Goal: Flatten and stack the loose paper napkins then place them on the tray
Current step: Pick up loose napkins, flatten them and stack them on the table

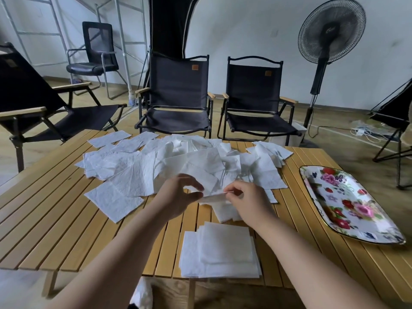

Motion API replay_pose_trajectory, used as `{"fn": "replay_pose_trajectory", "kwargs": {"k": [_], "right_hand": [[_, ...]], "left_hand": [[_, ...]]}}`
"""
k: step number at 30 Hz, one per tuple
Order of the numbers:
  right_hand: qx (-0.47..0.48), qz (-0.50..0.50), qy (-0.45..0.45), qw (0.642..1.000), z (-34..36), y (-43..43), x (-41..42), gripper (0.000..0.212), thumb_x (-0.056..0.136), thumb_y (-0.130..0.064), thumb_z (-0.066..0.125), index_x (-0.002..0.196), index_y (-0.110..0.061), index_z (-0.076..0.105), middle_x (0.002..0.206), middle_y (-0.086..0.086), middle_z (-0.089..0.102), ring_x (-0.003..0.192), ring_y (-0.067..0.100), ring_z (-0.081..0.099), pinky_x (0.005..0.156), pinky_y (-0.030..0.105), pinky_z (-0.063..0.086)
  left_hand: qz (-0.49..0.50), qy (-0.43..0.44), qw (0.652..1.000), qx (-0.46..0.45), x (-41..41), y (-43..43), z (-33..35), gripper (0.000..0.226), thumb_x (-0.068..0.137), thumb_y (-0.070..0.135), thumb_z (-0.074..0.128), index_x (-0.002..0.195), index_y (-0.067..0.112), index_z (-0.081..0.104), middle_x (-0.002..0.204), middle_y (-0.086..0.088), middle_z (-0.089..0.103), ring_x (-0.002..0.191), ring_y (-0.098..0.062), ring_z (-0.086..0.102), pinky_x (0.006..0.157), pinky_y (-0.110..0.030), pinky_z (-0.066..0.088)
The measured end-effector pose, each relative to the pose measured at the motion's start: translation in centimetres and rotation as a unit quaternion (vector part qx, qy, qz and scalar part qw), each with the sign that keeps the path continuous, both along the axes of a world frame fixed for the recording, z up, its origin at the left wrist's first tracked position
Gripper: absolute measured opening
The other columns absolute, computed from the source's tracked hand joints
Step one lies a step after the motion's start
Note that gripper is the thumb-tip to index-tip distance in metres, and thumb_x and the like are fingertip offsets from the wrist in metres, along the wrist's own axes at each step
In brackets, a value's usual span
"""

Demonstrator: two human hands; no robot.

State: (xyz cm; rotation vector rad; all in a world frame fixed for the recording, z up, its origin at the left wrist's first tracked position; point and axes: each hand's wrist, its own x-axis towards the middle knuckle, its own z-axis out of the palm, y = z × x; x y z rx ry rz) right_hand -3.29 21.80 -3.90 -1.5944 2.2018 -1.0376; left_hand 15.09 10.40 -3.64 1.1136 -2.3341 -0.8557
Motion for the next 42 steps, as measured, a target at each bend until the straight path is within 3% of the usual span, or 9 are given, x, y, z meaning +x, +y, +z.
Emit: {"fn": "replay_pose_trajectory", "kwargs": {"k": [5, 9, 11, 17, 22, 26, 32, 36, 42], "right_hand": [[-0.029, -0.009, -0.139, 0.990, 1.4, 3.1, -0.1, 0.010, 0.093, -0.015, 0.068, 0.094, -0.023, 0.076, 0.086, -0.011, 0.074, 0.082, 0.000, 0.067, 0.068, 0.011, 0.053], [0.017, 0.000, -0.246, 0.969, 1.1, 4.7, -0.7, 0.005, 0.090, -0.012, 0.073, 0.088, -0.017, 0.075, 0.072, -0.003, 0.073, 0.063, 0.011, 0.064, 0.059, 0.019, 0.052], [0.076, -0.004, -0.236, 0.969, 0.5, 5.1, -1.1, 0.002, 0.090, -0.016, 0.075, 0.088, -0.015, 0.075, 0.066, 0.000, 0.070, 0.056, 0.011, 0.060, 0.056, 0.021, 0.048], [0.207, -0.022, -0.080, 0.975, -2.1, 5.2, -1.2, 0.009, 0.091, -0.035, 0.071, 0.089, -0.026, 0.069, 0.073, -0.003, 0.072, 0.054, 0.007, 0.064, 0.070, 0.031, 0.057], [0.226, -0.059, -0.051, 0.971, -3.8, 4.1, -1.6, 0.019, 0.088, -0.043, 0.073, 0.079, -0.027, 0.066, 0.069, -0.004, 0.069, 0.049, 0.005, 0.063, 0.056, 0.027, 0.053], [0.228, -0.064, -0.054, 0.970, -4.4, 3.7, -1.9, 0.019, 0.091, -0.041, 0.070, 0.079, -0.029, 0.063, 0.070, -0.006, 0.068, 0.047, 0.003, 0.062, 0.053, 0.024, 0.045], [0.200, -0.040, -0.056, 0.977, -4.5, 4.0, -2.0, 0.009, 0.091, -0.039, 0.071, 0.088, -0.032, 0.066, 0.082, -0.009, 0.066, 0.075, 0.008, 0.064, 0.066, 0.025, 0.052], [0.201, -0.037, -0.088, 0.975, -4.3, 3.6, -2.1, 0.035, 0.082, -0.044, 0.079, 0.112, -0.036, 0.065, 0.106, -0.014, 0.063, 0.095, 0.001, 0.058, 0.073, 0.019, 0.048], [0.217, 0.003, -0.091, 0.972, -3.3, 3.2, -2.0, 0.011, 0.086, -0.035, 0.076, 0.091, -0.028, 0.069, 0.093, -0.012, 0.060, 0.078, 0.003, 0.054, 0.063, 0.021, 0.040]], "left_hand": [[-0.073, 0.090, 0.989, 0.090, 0.4, 2.7, 1.6, 0.020, 0.089, 0.043, 0.068, 0.097, 0.026, 0.075, 0.092, 0.010, 0.075, 0.087, -0.002, 0.067, 0.077, -0.019, 0.052], [-0.117, 0.044, 0.982, 0.143, 1.2, 3.4, 1.3, 0.015, 0.087, 0.034, 0.074, 0.088, 0.020, 0.074, 0.069, 0.004, 0.070, 0.063, -0.004, 0.059, 0.063, -0.020, 0.045], [-0.112, 0.036, 0.973, 0.201, 1.2, 3.4, 0.5, 0.015, 0.089, 0.030, 0.074, 0.084, 0.015, 0.074, 0.061, 0.005, 0.063, 0.058, -0.007, 0.054, 0.058, -0.021, 0.041], [-0.097, -0.134, 0.971, 0.175, 0.1, 3.4, -2.7, 0.010, 0.093, 0.032, 0.067, 0.090, 0.024, 0.072, 0.079, 0.003, 0.075, 0.063, -0.009, 0.058, 0.059, -0.022, 0.044], [-0.038, -0.120, 0.990, 0.069, -1.2, 3.0, -3.8, 0.008, 0.093, 0.027, 0.064, 0.088, 0.027, 0.070, 0.084, 0.007, 0.071, 0.072, -0.008, 0.061, 0.057, -0.019, 0.044], [-0.023, -0.097, 0.994, 0.037, -1.9, 2.8, -4.4, 0.009, 0.094, 0.028, 0.060, 0.094, 0.023, 0.068, 0.091, 0.007, 0.068, 0.080, -0.011, 0.062, 0.068, -0.029, 0.054], [-0.045, -0.164, 0.982, 0.080, -2.1, 2.7, -4.7, 0.031, 0.089, 0.047, 0.067, 0.111, 0.026, 0.067, 0.106, 0.007, 0.061, 0.091, -0.012, 0.059, 0.076, -0.025, 0.051], [-0.066, -0.159, 0.980, 0.103, -1.9, 2.7, -4.7, 0.020, 0.091, 0.037, 0.068, 0.105, 0.022, 0.069, 0.099, 0.004, 0.067, 0.089, -0.015, 0.062, 0.074, -0.024, 0.050], [-0.075, -0.048, 0.984, 0.157, -1.4, 2.5, -3.6, 0.007, 0.089, 0.028, 0.072, 0.092, 0.026, 0.067, 0.090, 0.006, 0.071, 0.085, -0.014, 0.066, 0.073, -0.025, 0.051]]}}
